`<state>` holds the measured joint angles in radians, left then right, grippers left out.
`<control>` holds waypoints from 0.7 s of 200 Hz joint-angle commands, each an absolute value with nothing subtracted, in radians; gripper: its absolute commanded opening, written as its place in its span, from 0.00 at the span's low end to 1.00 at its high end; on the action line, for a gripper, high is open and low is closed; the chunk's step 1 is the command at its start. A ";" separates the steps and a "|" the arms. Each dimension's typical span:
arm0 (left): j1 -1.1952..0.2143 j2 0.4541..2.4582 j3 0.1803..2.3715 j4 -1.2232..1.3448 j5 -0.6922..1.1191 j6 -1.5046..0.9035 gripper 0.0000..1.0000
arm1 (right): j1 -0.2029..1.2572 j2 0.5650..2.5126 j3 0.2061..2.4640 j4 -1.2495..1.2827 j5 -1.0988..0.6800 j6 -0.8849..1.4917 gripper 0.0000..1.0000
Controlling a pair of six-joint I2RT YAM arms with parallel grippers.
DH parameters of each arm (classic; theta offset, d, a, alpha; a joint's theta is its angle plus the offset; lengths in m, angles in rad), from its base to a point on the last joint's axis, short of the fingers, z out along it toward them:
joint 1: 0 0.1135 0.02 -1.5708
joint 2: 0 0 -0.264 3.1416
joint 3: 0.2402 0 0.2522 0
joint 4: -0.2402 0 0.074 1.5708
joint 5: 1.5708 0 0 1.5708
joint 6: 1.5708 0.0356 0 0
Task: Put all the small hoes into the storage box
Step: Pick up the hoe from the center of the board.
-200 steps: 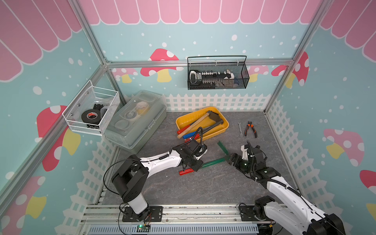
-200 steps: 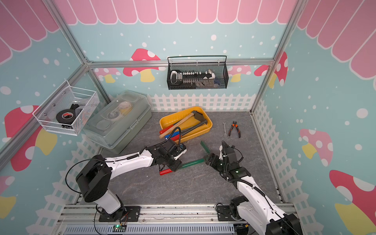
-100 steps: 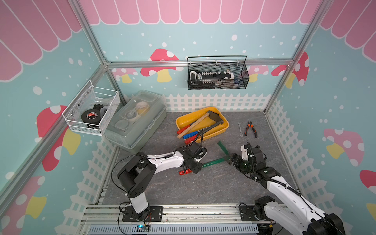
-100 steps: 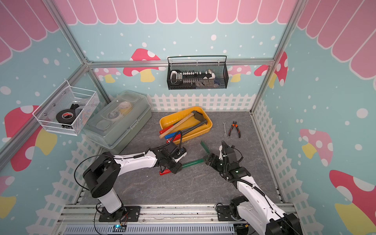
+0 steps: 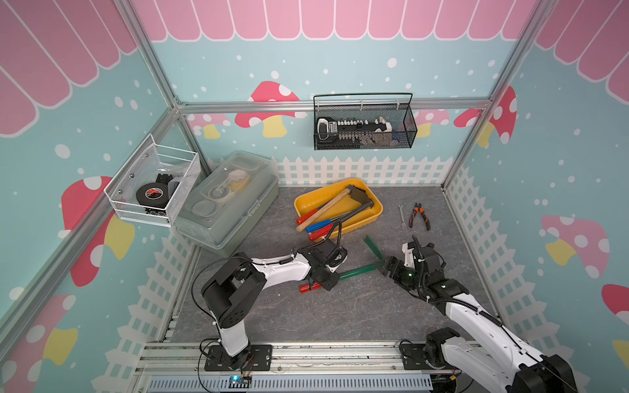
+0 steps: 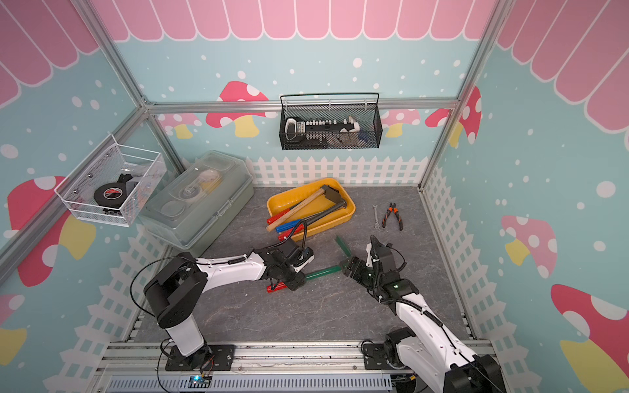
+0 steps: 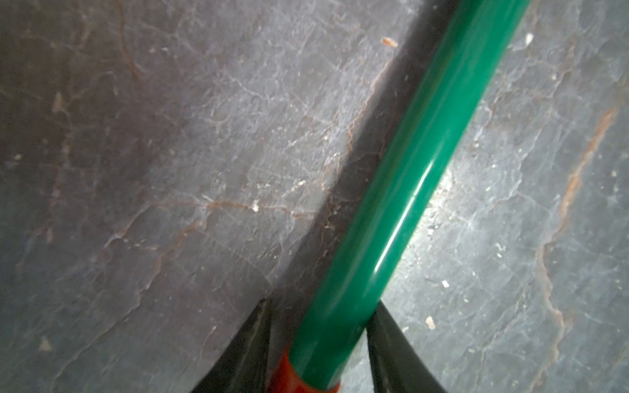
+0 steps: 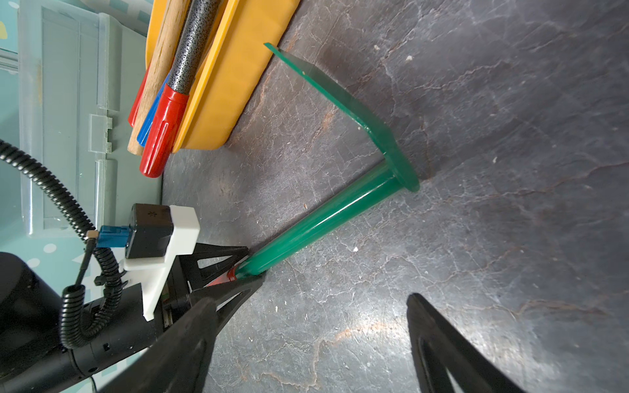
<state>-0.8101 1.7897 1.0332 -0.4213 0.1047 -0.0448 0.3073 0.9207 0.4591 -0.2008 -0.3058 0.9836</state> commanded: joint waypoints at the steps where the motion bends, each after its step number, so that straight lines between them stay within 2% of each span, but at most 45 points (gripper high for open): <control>1: -0.828 1.838 1.027 -0.440 0.110 -0.044 0.41 | 0.304 0.922 0.468 -0.181 -0.310 0.993 0.86; 76: -0.863 1.830 1.071 -0.494 0.091 -0.028 0.23 | 0.304 0.913 0.369 -0.066 -0.323 1.145 0.86; 140: -0.892 1.820 1.140 -0.554 0.090 -0.020 0.05 | 0.304 0.985 0.336 0.051 -0.361 1.229 0.85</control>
